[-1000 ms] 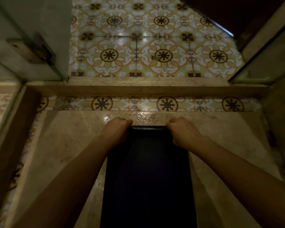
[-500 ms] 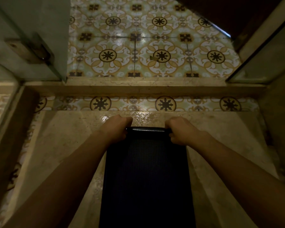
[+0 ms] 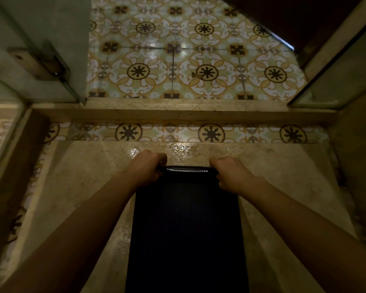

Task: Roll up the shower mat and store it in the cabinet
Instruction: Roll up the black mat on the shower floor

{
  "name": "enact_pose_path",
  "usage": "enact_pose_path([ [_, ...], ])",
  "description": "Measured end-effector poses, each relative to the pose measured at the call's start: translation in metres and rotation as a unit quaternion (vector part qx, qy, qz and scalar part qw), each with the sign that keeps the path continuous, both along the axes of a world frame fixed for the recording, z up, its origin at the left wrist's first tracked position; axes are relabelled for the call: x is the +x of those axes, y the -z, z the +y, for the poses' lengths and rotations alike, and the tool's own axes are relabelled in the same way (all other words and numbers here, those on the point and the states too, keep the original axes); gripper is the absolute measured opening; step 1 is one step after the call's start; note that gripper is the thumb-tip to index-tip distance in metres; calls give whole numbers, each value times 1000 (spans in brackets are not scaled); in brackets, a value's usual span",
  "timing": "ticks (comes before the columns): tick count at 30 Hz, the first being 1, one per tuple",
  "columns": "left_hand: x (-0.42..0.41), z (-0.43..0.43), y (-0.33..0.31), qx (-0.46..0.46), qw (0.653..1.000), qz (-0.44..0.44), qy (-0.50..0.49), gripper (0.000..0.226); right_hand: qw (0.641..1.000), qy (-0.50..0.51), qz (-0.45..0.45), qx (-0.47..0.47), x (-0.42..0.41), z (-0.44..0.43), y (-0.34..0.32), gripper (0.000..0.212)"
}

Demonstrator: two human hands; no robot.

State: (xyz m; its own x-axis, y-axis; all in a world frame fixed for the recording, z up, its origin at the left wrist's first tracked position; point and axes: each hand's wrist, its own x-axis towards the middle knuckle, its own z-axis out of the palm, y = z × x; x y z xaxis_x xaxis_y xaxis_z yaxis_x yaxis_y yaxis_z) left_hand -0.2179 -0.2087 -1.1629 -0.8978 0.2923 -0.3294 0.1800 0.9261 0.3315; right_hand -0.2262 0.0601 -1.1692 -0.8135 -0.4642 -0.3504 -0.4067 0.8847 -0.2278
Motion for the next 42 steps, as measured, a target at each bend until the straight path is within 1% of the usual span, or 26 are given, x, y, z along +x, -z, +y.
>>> enact_pose_path([
  [2,1,2,-1,-3,1000,5,-1,24,1000,-2,13,-9,1,0,0,28],
  [4,1,3,-1,-9,1000,6,1,20,1000,-12,3,-15,0,4,-1,26],
  [7,3,2,-2,-11,1000,-28,-1,22,999,-10,-39,-26,-5,11,-3,25],
  [10,3,2,-3,-8,998,-63,5,24,998,6,-49,-33,-4,12,-3,26],
  [12,3,4,-4,-14,998,-57,4,21,998,19,-39,-35,-2,11,-2,27],
  [14,3,5,-6,-13,999,-32,-2,16,999,18,-33,-32,-1,10,-4,33],
  [16,3,5,-7,-7,1000,-18,-4,20,999,1,-38,-18,-1,8,-5,39],
  [17,4,5,-7,-4,1000,-19,-1,24,999,-9,-45,-11,-2,8,-5,38],
  [19,6,4,-7,0,999,-38,11,29,997,-17,-69,-6,-4,9,-8,32],
  [22,7,2,-8,-4,997,-71,26,31,995,2,-99,-17,-5,9,-12,36],
  [24,7,3,-9,2,998,-68,18,31,996,28,-86,-27,-5,9,-11,37],
  [26,7,4,-8,7,999,-49,1,26,995,48,-74,-38,-2,9,-8,40],
  [29,10,6,-7,-3,999,-36,-12,20,998,22,-53,-23,3,9,-7,40],
  [33,8,5,-8,-10,997,-74,0,28,997,-12,-74,-7,3,8,-14,27],
  [35,8,5,-8,-13,997,-72,5,27,997,-16,-80,-8,0,7,-17,30],
  [37,10,6,-9,-16,998,-57,6,23,998,-12,-65,-7,1,7,-17,33],
  [40,14,6,-8,-15,998,-50,19,25,999,-8,-36,-8,7,6,-14,32],
  [42,16,5,-7,-8,998,-62,20,28,999,-6,-39,-13,10,6,-15,31],
])
